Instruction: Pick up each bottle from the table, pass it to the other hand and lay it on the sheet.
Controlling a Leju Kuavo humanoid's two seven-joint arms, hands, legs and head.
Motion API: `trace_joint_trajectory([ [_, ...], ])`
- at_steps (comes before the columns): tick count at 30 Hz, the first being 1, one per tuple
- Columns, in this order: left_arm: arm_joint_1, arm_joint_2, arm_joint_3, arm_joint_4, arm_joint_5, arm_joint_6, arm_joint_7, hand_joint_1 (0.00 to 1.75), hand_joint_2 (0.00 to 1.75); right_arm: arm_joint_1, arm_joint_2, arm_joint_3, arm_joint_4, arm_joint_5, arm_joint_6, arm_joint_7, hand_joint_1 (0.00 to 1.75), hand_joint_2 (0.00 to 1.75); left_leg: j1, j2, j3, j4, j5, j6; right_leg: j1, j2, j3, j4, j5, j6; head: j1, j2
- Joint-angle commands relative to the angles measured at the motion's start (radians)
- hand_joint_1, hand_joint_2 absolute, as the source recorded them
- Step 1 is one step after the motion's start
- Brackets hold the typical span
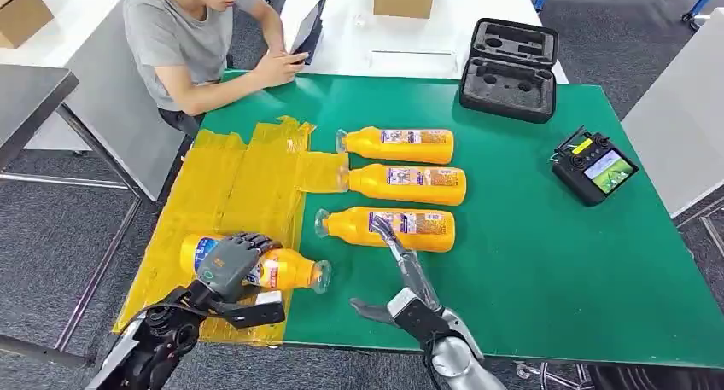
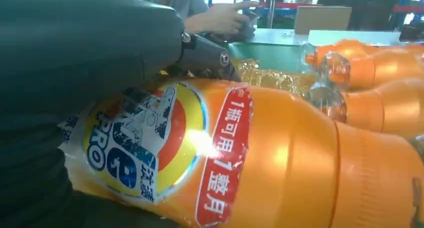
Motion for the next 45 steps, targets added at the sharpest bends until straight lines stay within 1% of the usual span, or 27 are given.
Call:
trace_joint_trajectory([
  [1, -0.065, -0.026, -0.070, 0.231, 0.035, -0.024, -0.028, 1.68, 1.75, -0.040, -0.014, 0.032, 0.045, -0.004, -0.010, 0.002, 0.00, 1.75, 0.000, 0.001, 0.003, -0.002, 0.000, -0.001, 0.000, 0.001, 0.003, -0.001, 0.001, -0.001, 0.000, 0.000],
  [3, -0.079, -0.036, -0.080, 0.253, 0.043, -0.032, -0.035, 1.68, 1.75, -0.038, -0.016, 0.030, 0.042, -0.005, -0.013, 0.002, 0.00, 1.75, 0.000, 0.001, 0.005, -0.002, 0.001, -0.001, 0.000, 0.000, 0.004, -0.002, 0.001, -0.001, 0.000, 0.000],
  [4, -0.093, -0.044, -0.086, 0.273, 0.047, -0.037, -0.039, 1.62, 1.75, -0.035, -0.017, 0.030, 0.040, -0.004, -0.015, 0.002, 0.00, 1.75, 0.000, 0.001, 0.005, -0.002, 0.001, -0.001, 0.000, 0.000, 0.004, -0.001, 0.001, -0.001, 0.000, 0.000],
  [5, -0.099, -0.049, -0.089, 0.281, 0.049, -0.038, -0.039, 1.66, 1.75, -0.034, -0.017, 0.028, 0.039, -0.003, -0.017, 0.002, 0.00, 1.75, 0.000, 0.001, 0.005, -0.002, 0.002, -0.001, 0.000, 0.000, 0.004, -0.002, 0.002, -0.002, 0.000, 0.000],
  [6, -0.106, -0.055, -0.093, 0.288, 0.050, -0.040, -0.039, 1.64, 1.75, -0.032, -0.018, 0.027, 0.039, -0.003, -0.018, 0.002, 0.00, 1.75, 0.000, -0.001, 0.005, -0.001, 0.002, -0.001, 0.000, -0.001, 0.005, -0.001, 0.001, -0.001, 0.000, 0.000],
  [7, -0.125, -0.066, -0.097, 0.305, 0.054, -0.038, -0.038, 1.54, 1.75, -0.028, -0.019, 0.024, 0.039, 0.000, -0.022, 0.002, 0.00, 1.75, 0.000, 0.000, 0.005, -0.002, 0.003, -0.002, 0.001, -0.001, 0.005, -0.002, 0.002, -0.002, -0.001, 0.000],
  [8, -0.135, -0.073, -0.100, 0.313, 0.054, -0.037, -0.038, 1.54, 1.75, -0.026, -0.020, 0.023, 0.037, 0.001, -0.024, 0.002, 0.00, 1.75, 0.000, -0.002, 0.006, -0.002, 0.002, -0.002, 0.000, -0.002, 0.006, -0.001, 0.002, -0.002, 0.000, 0.000],
  [9, -0.135, -0.073, -0.100, 0.313, 0.054, -0.037, -0.038, 1.47, 1.75, -0.026, -0.020, 0.023, 0.037, 0.001, -0.024, 0.002, 0.00, 1.75, 0.000, -0.001, 0.005, -0.002, 0.004, -0.002, 0.000, -0.002, 0.005, -0.002, 0.004, -0.003, 0.000, 0.000],
  [10, -0.148, -0.085, -0.103, 0.325, 0.055, -0.024, -0.031, 0.72, 1.75, -0.021, -0.021, 0.019, 0.033, 0.002, -0.026, 0.002, 0.00, 1.75, 0.000, -0.001, 0.006, -0.001, 0.004, -0.001, 0.000, -0.002, 0.006, -0.001, 0.003, -0.003, 0.000, 0.000],
  [11, -0.152, -0.098, -0.104, 0.332, 0.053, -0.007, -0.016, 0.05, 1.75, -0.016, -0.021, 0.014, 0.031, 0.004, -0.028, 0.002, 0.00, 1.75, 0.000, -0.002, 0.006, -0.001, 0.005, 0.000, 0.000, -0.003, 0.006, -0.001, 0.002, -0.003, 0.000, 0.000],
  [13, -0.152, -0.098, -0.104, 0.332, 0.053, -0.007, -0.016, 0.05, 1.75, -0.016, -0.021, 0.014, 0.031, 0.004, -0.028, 0.002, 0.00, 1.75, 0.000, -0.004, 0.006, -0.002, 0.006, 0.000, 0.000, -0.004, 0.006, -0.002, 0.003, -0.003, 0.000, 0.000],
  [16, -0.152, -0.098, -0.104, 0.332, 0.053, -0.007, -0.016, 0.05, 1.75, -0.016, -0.021, 0.014, 0.031, 0.004, -0.028, 0.002, 0.00, 1.75, 0.000, -0.002, 0.004, -0.001, 0.006, 0.000, 0.000, -0.002, 0.005, -0.001, 0.004, -0.003, 0.000, 0.000],
  [18, -0.152, -0.098, -0.104, 0.332, 0.053, -0.007, -0.016, 0.05, 1.75, -0.016, -0.021, 0.014, 0.031, 0.004, -0.028, 0.002, 0.00, 1.75, 0.000, -0.001, 0.005, -0.001, 0.006, 0.000, 0.000, -0.002, 0.005, -0.001, 0.006, -0.004, 0.000, 0.000],
  [19, -0.152, -0.098, -0.104, 0.332, 0.053, -0.007, -0.016, 0.05, 1.75, -0.016, -0.021, 0.014, 0.031, 0.004, -0.028, 0.002, 0.00, 1.75, 0.001, 0.001, 0.003, -0.002, 0.008, -0.001, 0.001, -0.001, 0.002, -0.002, 0.008, -0.006, 0.000, 0.000],
  [20, -0.152, -0.098, -0.104, 0.332, 0.053, -0.007, -0.016, 0.05, 1.75, -0.016, -0.021, 0.014, 0.031, 0.004, -0.028, 0.002, 0.00, 1.75, 0.000, 0.000, 0.004, -0.001, 0.006, 0.000, 0.000, -0.002, 0.004, -0.001, 0.006, -0.004, 0.000, 0.000],
  [25, -0.152, -0.098, -0.104, 0.332, 0.053, -0.007, -0.016, 0.05, 1.75, -0.016, -0.021, 0.014, 0.031, 0.004, -0.028, 0.002, 0.00, 1.75, 0.000, 0.000, 0.003, -0.001, 0.006, 0.000, 0.001, -0.002, 0.003, -0.001, 0.006, -0.004, 0.000, 0.000],
  [26, -0.152, -0.098, -0.104, 0.332, 0.053, -0.007, -0.016, 0.05, 1.75, -0.016, -0.021, 0.014, 0.031, 0.004, -0.028, 0.002, 0.00, 1.75, 0.001, 0.001, 0.002, -0.002, 0.007, -0.001, 0.002, -0.001, 0.001, -0.003, 0.008, -0.006, 0.000, 0.000],
  [30, -0.152, -0.098, -0.104, 0.332, 0.053, -0.007, -0.016, 0.05, 1.75, -0.016, -0.021, 0.014, 0.031, 0.004, -0.028, 0.002, 0.00, 1.75, 0.000, 0.000, 0.002, -0.001, 0.006, 0.000, 0.001, -0.002, 0.002, -0.001, 0.006, -0.004, 0.000, 0.000],
  [31, -0.151, -0.101, -0.109, 0.331, 0.047, 0.000, -0.012, 0.00, 1.75, -0.014, -0.021, 0.014, 0.030, 0.006, -0.030, 0.002, 0.00, 1.75, 0.000, 0.000, 0.003, -0.001, 0.006, 0.000, 0.001, -0.002, 0.002, 0.000, 0.006, -0.004, 0.000, 0.000],
  [32, -0.148, -0.107, -0.111, 0.326, 0.036, 0.035, 0.012, 0.00, 1.75, -0.011, -0.022, 0.010, 0.029, 0.009, -0.032, 0.002, 0.00, 1.75, 0.001, 0.002, 0.001, -0.002, 0.008, -0.001, 0.002, -0.001, 0.000, -0.002, 0.008, -0.005, 0.000, 0.000],
  [35, -0.158, -0.129, -0.129, 0.317, 0.013, 0.072, 0.033, 0.00, 1.75, -0.003, -0.024, 0.005, 0.023, 0.015, -0.034, 0.002, 0.00, 1.75, 0.001, -0.001, 0.002, -0.001, 0.007, 0.000, 0.001, -0.003, 0.002, -0.002, 0.006, -0.004, 0.000, 0.000],
  [39, -0.180, -0.146, -0.147, 0.304, 0.010, 0.120, 0.012, 0.00, 1.75, -0.001, -0.017, -0.003, 0.027, 0.018, -0.031, 0.002, 0.00, 1.75, 0.000, -0.002, 0.001, -0.001, 0.007, 0.000, 0.000, -0.004, 0.001, -0.001, 0.006, -0.004, 0.000, 0.000],
  [42, -0.195, -0.152, -0.154, 0.319, 0.021, 0.117, 0.001, 0.00, 1.75, -0.005, -0.011, -0.008, 0.030, 0.023, -0.026, 0.002, 0.00, 1.75, 0.000, -0.001, 0.000, 0.000, 0.007, 0.000, 0.001, -0.003, 0.000, 0.000, 0.006, -0.004, 0.000, 0.000],
  [43, -0.191, -0.150, -0.155, 0.315, 0.017, 0.129, 0.012, 0.00, 1.75, -0.006, -0.007, -0.009, 0.031, 0.024, -0.024, 0.002, 0.00, 1.75, 0.000, -0.001, -0.001, 0.000, 0.006, 0.000, 0.000, -0.003, -0.001, 0.000, 0.006, -0.004, 0.000, 0.000],
  [44, -0.178, -0.146, -0.159, 0.291, 0.017, 0.167, 0.004, 0.00, 1.75, -0.007, -0.005, -0.011, 0.032, 0.025, -0.023, 0.002, 0.00, 1.75, 0.001, 0.000, -0.002, -0.001, 0.007, -0.001, 0.002, -0.003, -0.002, -0.001, 0.007, -0.006, 0.000, 0.000],
  [45, -0.161, -0.142, -0.164, 0.258, 0.025, 0.191, -0.011, 0.00, 1.75, -0.006, -0.004, -0.012, 0.032, 0.027, -0.022, 0.002, 0.00, 1.75, 0.000, 0.000, -0.001, 0.000, 0.006, 0.000, 0.001, -0.002, -0.001, 0.000, 0.006, -0.004, 0.000, 0.000],
])
